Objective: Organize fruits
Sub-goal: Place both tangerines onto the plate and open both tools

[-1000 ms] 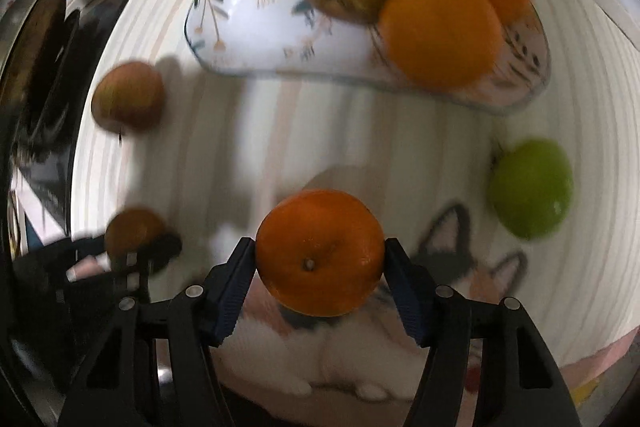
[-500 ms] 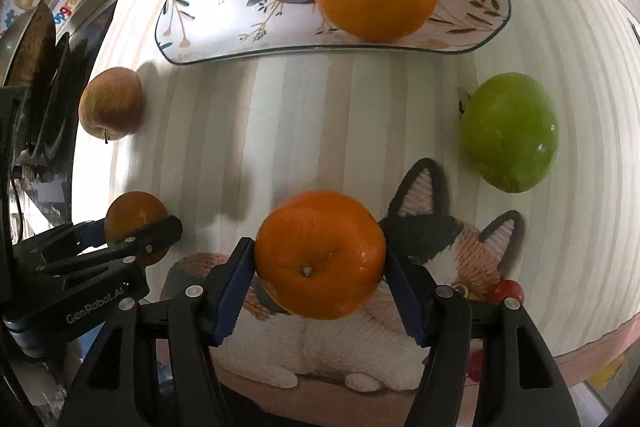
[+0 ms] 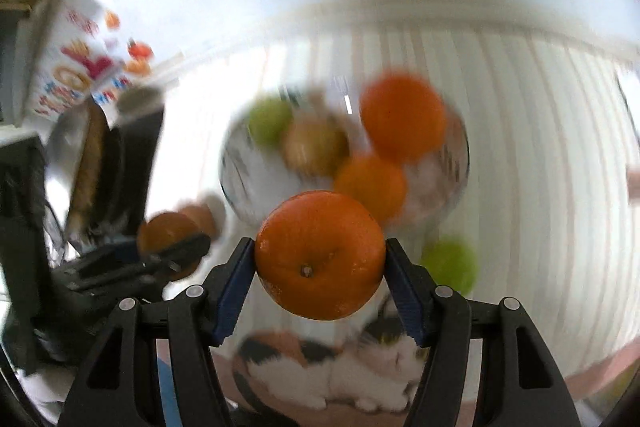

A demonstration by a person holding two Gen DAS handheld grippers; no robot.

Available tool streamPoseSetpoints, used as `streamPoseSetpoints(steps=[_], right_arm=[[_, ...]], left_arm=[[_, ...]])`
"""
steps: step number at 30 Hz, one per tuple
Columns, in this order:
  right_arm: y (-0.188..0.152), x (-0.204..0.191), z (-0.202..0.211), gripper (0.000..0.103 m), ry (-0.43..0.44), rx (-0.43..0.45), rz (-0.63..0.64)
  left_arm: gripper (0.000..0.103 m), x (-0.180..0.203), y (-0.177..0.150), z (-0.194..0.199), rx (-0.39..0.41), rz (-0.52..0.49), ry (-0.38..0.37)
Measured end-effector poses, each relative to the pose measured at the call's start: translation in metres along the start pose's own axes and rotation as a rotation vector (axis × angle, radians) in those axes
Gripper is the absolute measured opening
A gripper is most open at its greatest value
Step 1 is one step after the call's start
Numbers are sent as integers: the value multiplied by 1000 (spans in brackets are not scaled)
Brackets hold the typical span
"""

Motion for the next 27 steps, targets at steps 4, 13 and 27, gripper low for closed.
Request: streamPoseSetpoints(steps=[4, 13, 27], right_arm=[[59, -20, -9, 67, -30, 6, 49], [122, -35, -98, 67, -128, -149, 90], [126, -14, -136, 73, -143, -268, 59]], left_arm=[[50, -8, 20, -26, -49, -5, 2], [50, -15, 34, -75, -192, 16, -13], [69, -21, 19, -102, -238, 103, -39]])
Point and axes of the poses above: each gripper's, at about its wrist camera, not at the fingertips, and z roughly against the way its jaws point, x to its right, y to its top, the point moved 9 cm from there along -z, roughly the way its jaws point, and after that the axes turned 7 degrees about -z, right-handed, at the moved point
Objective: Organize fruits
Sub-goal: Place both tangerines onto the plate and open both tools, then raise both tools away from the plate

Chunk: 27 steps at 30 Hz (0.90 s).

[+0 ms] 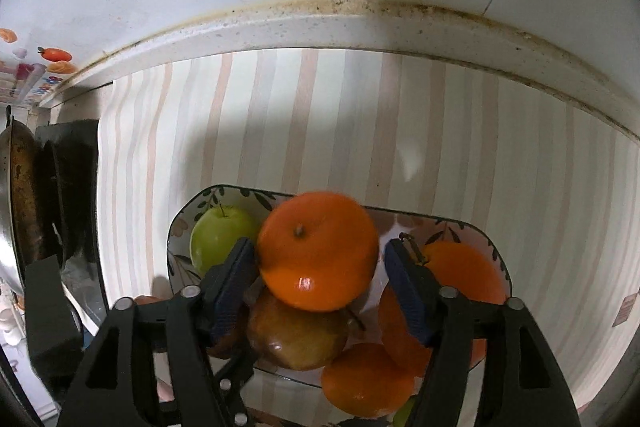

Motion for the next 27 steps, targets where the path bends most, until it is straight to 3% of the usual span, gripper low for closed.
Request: streamPoseSetpoints(steps=[1, 3, 4, 9, 18, 27], right_arm=[[0, 0, 0, 73, -1, -1, 0], [2, -1, 0, 77, -1, 3, -7], [3, -1, 2, 78, 7, 7, -10], [-1, 0, 25, 95, 21, 55, -18], [-46, 24, 68, 96, -89, 207, -19], [-107, 41, 98, 96, -118, 313, -62]], left_arm=[[72, 0, 0, 1, 2, -2, 4], [89, 0, 1, 5, 14, 2, 5], [90, -2, -1, 11, 21, 7, 3], [90, -14, -5, 32, 73, 29, 24], [90, -39, -19, 82, 174, 9, 181], [90, -29, -36, 112, 262, -44, 234]])
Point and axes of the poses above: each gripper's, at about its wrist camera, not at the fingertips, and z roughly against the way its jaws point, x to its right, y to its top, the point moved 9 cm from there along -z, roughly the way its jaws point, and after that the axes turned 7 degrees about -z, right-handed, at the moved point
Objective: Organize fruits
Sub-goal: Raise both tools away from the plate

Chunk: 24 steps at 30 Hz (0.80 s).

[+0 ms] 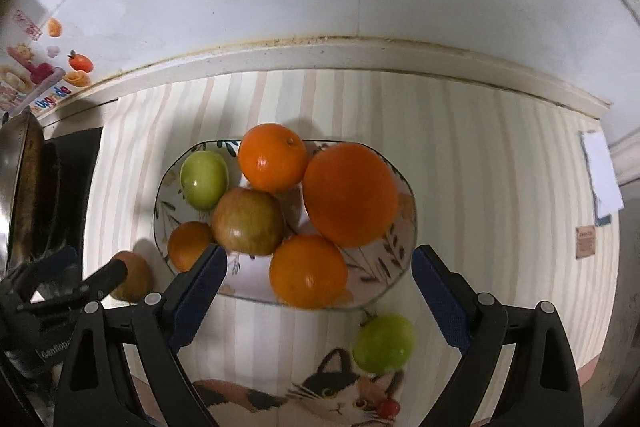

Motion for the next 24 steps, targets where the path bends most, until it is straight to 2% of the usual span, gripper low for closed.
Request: streamPoseSetpoints(steps=[15, 24], right_arm=[[-52, 9, 91, 96, 0, 179, -35], [-70, -4, 137, 96, 48, 239, -33]], left_arm=[[90, 25, -23, 94, 191, -44, -15], [90, 25, -30, 123, 232, -15, -39]])
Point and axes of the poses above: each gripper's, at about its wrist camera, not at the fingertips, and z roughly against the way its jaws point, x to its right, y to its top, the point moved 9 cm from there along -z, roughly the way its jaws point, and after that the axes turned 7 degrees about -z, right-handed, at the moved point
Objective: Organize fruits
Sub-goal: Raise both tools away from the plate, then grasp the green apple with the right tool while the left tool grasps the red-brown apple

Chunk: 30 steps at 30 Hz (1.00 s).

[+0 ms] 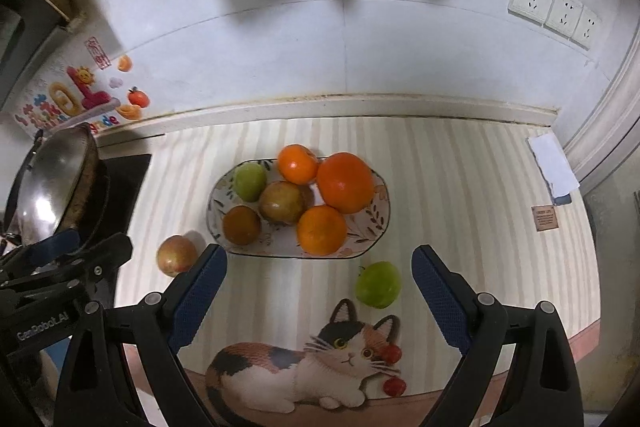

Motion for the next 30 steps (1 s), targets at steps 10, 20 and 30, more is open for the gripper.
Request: streamPoseSetpoints(steps=[10, 20, 30], right_arm=[[1, 61, -25, 98, 47, -67, -203], [-53, 121, -161, 97, -1, -357, -321], [-88, 113, -215, 60, 10, -473, -337]], left_arm=[[97, -26, -7, -44, -86, 58, 52], [97, -58, -44, -130, -280, 190, 35], [97, -72, -55, -198, -421, 198, 22]])
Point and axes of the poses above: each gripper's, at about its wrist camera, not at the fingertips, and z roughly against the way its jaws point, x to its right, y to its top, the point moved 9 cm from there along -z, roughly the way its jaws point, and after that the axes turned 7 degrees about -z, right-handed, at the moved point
